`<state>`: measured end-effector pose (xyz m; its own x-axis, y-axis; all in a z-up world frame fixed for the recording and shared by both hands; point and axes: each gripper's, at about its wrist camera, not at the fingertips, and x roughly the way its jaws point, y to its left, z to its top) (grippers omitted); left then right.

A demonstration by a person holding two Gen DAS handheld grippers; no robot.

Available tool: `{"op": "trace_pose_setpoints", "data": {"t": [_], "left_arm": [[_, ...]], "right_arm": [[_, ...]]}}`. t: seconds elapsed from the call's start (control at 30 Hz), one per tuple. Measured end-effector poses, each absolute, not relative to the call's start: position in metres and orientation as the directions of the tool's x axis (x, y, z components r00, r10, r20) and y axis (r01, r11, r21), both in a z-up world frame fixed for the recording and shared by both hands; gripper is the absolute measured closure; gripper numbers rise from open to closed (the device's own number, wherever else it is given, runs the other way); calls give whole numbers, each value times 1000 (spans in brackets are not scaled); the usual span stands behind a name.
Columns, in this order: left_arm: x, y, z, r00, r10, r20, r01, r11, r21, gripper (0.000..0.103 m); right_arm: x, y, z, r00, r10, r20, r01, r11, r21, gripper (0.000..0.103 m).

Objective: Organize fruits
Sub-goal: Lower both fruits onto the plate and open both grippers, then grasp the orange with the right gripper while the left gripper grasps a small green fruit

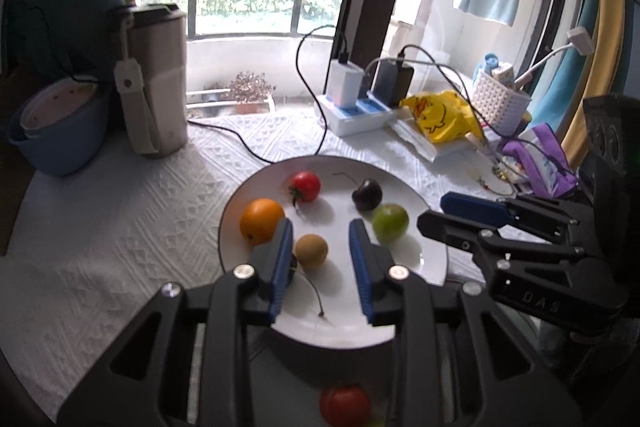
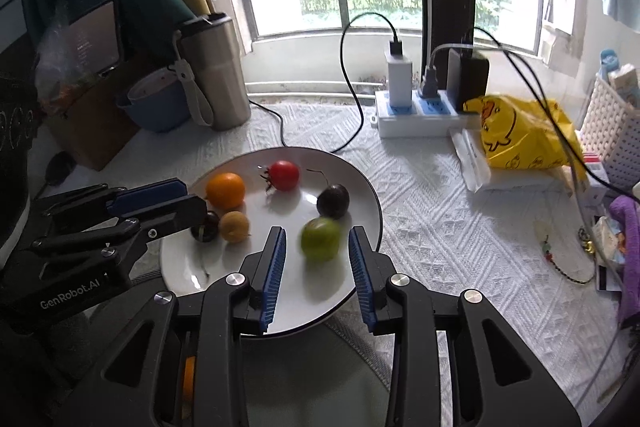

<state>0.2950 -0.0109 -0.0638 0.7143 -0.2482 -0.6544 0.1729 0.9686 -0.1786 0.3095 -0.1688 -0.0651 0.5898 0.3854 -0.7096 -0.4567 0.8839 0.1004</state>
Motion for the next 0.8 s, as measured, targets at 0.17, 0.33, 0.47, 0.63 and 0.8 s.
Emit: {"op": "trace_pose_setpoints", "data": {"t": [0.17,0.33,0.47,0.63,0.8], "left_arm": [[276,-9,-50,737,-247,-629,175,969,-176,69],[254,-9,-40,752,-252,-609,179,967,-179,68],[238,-8,-35,761,-253,-597,181,967,-179,68],[215,-6,-31,767,-252,-590,180,967,-179,67],[198,-4,-30,771,-250,-585,181,968,-175,67]], "right_arm": [[292,-168,-51,608,389,-692,-461,883,90,68],[270,-168,-39,625,390,-676,-465,882,79,68],[255,-169,-33,633,389,-669,-467,881,71,68],[235,-170,-28,642,387,-662,-465,883,65,68],[220,-171,-25,648,387,-656,-465,883,62,68]]}}
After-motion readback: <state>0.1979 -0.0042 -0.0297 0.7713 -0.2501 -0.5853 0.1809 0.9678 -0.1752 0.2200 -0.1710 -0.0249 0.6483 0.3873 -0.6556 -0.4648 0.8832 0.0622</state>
